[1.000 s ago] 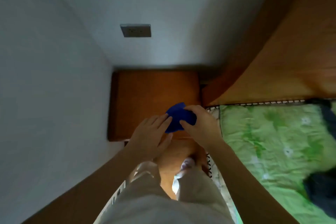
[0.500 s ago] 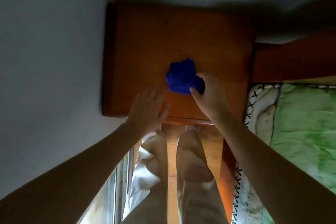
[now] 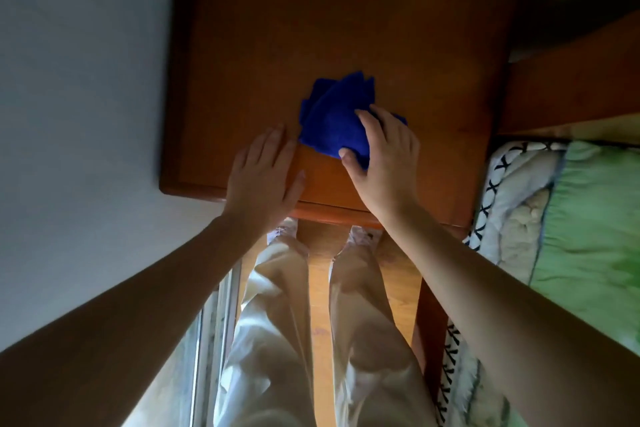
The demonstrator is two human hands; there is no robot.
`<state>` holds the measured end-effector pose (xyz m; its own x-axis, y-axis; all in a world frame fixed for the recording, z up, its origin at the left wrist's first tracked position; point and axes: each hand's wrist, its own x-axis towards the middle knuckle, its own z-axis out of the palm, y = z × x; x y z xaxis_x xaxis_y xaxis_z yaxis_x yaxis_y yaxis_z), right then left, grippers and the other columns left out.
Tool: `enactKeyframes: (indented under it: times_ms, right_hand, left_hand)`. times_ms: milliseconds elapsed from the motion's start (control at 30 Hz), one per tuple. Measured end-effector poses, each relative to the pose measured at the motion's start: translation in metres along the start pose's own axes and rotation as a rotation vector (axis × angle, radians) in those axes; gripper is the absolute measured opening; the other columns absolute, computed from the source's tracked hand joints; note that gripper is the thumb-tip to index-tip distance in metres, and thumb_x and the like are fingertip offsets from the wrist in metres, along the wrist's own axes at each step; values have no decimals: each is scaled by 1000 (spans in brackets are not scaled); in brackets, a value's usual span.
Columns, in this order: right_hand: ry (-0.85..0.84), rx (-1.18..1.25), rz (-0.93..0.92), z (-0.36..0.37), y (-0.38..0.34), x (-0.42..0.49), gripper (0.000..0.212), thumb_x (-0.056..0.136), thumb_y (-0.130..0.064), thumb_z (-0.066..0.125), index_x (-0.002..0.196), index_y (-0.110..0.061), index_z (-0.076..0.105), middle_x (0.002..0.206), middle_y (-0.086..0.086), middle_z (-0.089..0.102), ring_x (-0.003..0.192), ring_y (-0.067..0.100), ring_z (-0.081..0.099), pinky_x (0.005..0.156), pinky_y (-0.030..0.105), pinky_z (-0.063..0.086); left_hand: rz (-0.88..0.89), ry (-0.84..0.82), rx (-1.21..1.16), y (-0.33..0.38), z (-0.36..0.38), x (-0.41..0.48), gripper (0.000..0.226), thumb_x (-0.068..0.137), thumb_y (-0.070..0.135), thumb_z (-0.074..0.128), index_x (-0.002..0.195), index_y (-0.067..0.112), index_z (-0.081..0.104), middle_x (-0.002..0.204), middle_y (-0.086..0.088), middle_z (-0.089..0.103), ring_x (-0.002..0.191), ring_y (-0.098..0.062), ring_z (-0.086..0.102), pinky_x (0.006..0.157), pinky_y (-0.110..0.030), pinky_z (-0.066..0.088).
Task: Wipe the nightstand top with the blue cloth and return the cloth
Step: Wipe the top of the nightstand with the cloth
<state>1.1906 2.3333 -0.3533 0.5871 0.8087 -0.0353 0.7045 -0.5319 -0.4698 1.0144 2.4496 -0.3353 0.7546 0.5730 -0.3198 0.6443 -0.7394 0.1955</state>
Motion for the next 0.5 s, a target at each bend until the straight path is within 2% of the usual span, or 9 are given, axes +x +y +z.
enactKeyframes:
  times_ms: [233,367,500]
  right_hand:
    - [121,-9,-86,19,16,-7,46,99,-43,56,136,-15,58,144,8,55,130,30,52,111,44,34]
    - [197,-58,-100,29,19,-9,46,96,-43,58,134,-16,60,141,7,57,128,28,53,110,42,34]
    - [253,-90,-123,36,22,-9,46,95,-43,59,133,-17,61,138,7,59,126,27,54,109,41,36]
  left_hand:
    - [44,32,54,-3,16,0,61,102,49,33,149,11,38,159,-15,33,146,-33,29,115,-51,28]
    - [67,151,34,-9,29,5,55,101,50,37,139,13,50,151,-15,44,138,-35,38,111,-51,31]
    - [98,265,5,-15,48,6,56,99,52,37,137,13,51,152,-14,44,139,-34,38,111,-50,29]
